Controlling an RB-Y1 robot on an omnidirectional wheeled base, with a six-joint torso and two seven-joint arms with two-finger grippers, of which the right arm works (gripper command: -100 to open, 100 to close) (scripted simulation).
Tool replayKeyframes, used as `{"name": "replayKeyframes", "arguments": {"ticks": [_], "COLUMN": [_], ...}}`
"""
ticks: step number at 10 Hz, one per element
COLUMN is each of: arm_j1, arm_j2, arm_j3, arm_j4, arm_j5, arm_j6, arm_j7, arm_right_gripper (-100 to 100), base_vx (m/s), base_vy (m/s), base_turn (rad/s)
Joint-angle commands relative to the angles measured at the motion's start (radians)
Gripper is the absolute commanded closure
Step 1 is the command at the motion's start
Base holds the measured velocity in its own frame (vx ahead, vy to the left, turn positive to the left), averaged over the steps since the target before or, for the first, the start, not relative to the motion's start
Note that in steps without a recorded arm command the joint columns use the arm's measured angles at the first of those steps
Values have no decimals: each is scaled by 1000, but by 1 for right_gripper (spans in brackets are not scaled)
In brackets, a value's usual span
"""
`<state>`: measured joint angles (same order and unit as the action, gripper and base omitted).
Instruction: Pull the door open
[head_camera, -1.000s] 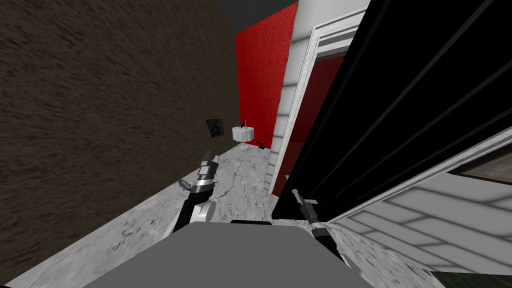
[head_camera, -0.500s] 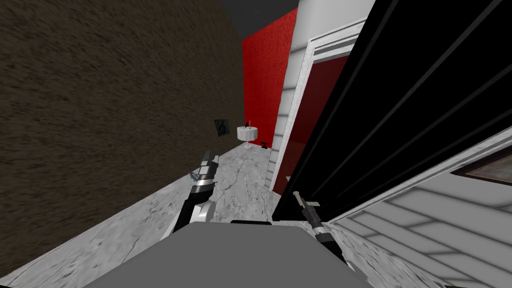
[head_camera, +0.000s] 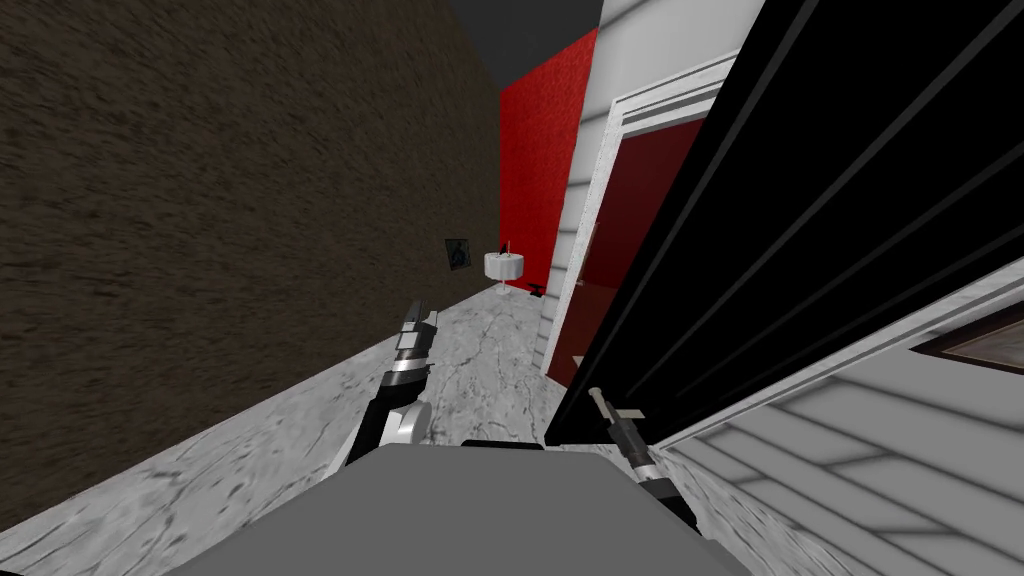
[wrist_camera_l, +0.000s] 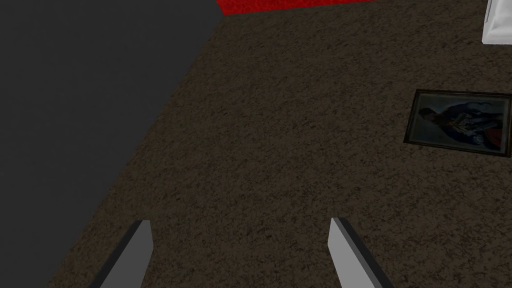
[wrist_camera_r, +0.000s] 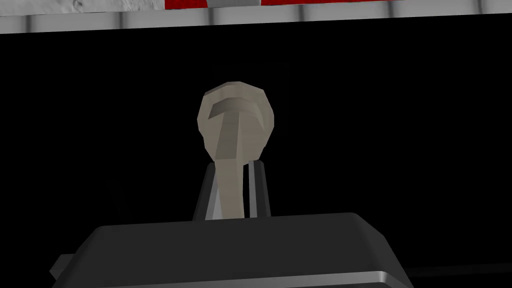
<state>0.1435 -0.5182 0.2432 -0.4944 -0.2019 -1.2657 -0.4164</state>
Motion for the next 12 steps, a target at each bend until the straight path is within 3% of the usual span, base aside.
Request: {"name": "replayKeyframes", "arguments": {"ticks": [1,3,5,6,7,8,10,12], "arm_j1": [3,11,15,13,12,6,6,2], "arm_j2": [-7,-14,-8,4,7,16,16,24], "arm_j3": [2,7,11,9,8,5,5,2], "arm_j4": [17,27,17,-10,-15,-34,-34,-48], "arm_j5": [-4,-6,-2,5,7,12,12,17], "arm_j6": [-22,-43,-38,-4,3,27,27,46], "arm_j7": [-5,-10,-8,4,6,15,15,22], "arm_right_gripper": [100,100,100,100,100,100,100,100], "base_vx": [-235,-226,-105,-159,-230,-237,-120,-55], "base_vy": [-78,-74,-20,-28,-55,-70,-29,-21], "base_turn": [173,162,24,79,110,109,5,26]}}
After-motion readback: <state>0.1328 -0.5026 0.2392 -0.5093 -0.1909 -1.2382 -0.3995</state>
